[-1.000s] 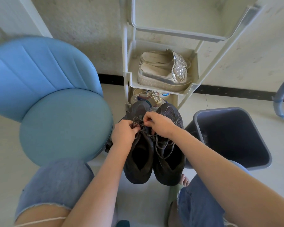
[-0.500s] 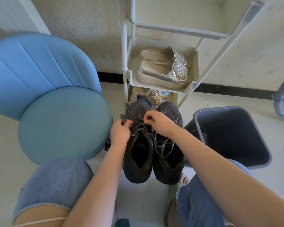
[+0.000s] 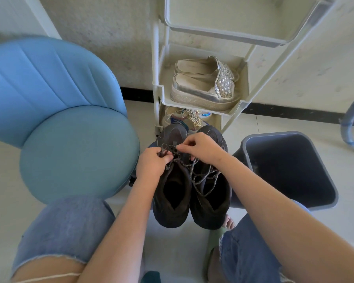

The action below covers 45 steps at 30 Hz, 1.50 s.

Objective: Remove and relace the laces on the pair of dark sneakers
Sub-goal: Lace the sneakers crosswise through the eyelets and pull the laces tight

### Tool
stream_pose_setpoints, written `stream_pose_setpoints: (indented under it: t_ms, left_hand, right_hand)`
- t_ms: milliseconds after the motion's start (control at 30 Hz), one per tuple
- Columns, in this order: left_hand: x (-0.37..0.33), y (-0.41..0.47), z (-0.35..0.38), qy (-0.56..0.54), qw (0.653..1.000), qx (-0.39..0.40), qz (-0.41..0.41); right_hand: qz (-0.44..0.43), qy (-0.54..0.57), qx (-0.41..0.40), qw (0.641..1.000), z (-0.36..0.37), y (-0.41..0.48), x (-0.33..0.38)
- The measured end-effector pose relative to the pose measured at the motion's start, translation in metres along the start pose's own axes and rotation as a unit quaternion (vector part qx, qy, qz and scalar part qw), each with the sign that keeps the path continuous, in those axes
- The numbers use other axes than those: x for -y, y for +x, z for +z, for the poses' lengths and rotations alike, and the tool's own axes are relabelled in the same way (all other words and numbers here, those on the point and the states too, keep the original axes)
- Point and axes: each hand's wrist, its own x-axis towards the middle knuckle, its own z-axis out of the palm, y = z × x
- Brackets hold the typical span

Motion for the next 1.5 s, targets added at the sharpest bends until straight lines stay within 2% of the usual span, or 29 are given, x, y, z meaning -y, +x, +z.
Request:
stream_pose_setpoints:
  t_ms: [200, 367, 500, 667, 733, 833, 967, 1133, 1233, 1333, 1400, 1500]
  left_hand:
    - [-0.003, 0.002, 0.003, 0.025, 1.000, 0.007, -0.004]
    - [-0.004, 0.000, 0.010, 0.009, 0.999, -0.002, -0.033]
    - [-0.001, 0.006, 0.016, -0.074, 0.994, 0.016, -0.079]
    - [0.005, 0.007, 0.018, -0.179, 0.978, 0.016, -0.101]
    - [0.006, 0.006, 0.016, -0.166, 0.983, -0.002, -0.084]
    - [0.007, 0.003, 0.007, -0.085, 0.994, -0.028, -0.058]
    - [0.003, -0.004, -0.001, -0.010, 0.998, 0.003, -0.061]
    - [0.004, 0.000, 0.001, 0.007, 0.997, 0.005, -0.081]
    - [0.004, 0.005, 0.003, 0.006, 0.997, -0.005, -0.078]
    - [0.003, 0.003, 0.003, 0.011, 0.996, -0.004, -0.089]
    - [0.003, 0.003, 0.004, -0.003, 0.996, -0.003, -0.094]
    - [0.001, 0.004, 0.003, -0.004, 0.995, 0.003, -0.099]
  right_hand:
    - [0.012, 0.010, 0.009, 1.000, 0.014, 0.002, 0.004]
    - [0.039, 0.105, 0.049, 0.992, 0.011, -0.004, 0.003]
    - [0.057, 0.166, 0.073, 0.982, 0.007, -0.007, -0.001]
    - [0.076, 0.154, 0.052, 0.984, 0.006, -0.006, 0.000]
    - [0.084, 0.107, 0.038, 0.990, 0.002, -0.007, -0.002]
    - [0.093, 0.052, 0.052, 0.993, -0.003, -0.009, -0.003]
    - [0.112, 0.038, 0.061, 0.991, 0.003, -0.010, 0.005]
    - [0.155, 0.021, 0.042, 0.987, 0.010, -0.009, 0.016]
    - [0.189, 0.061, 0.043, 0.979, 0.008, -0.011, 0.021]
    - [0.219, 0.150, 0.030, 0.964, 0.007, -0.013, 0.021]
    - [0.206, 0.180, -0.001, 0.962, 0.010, -0.014, 0.019]
    - [0.144, 0.181, -0.028, 0.973, 0.014, -0.019, 0.016]
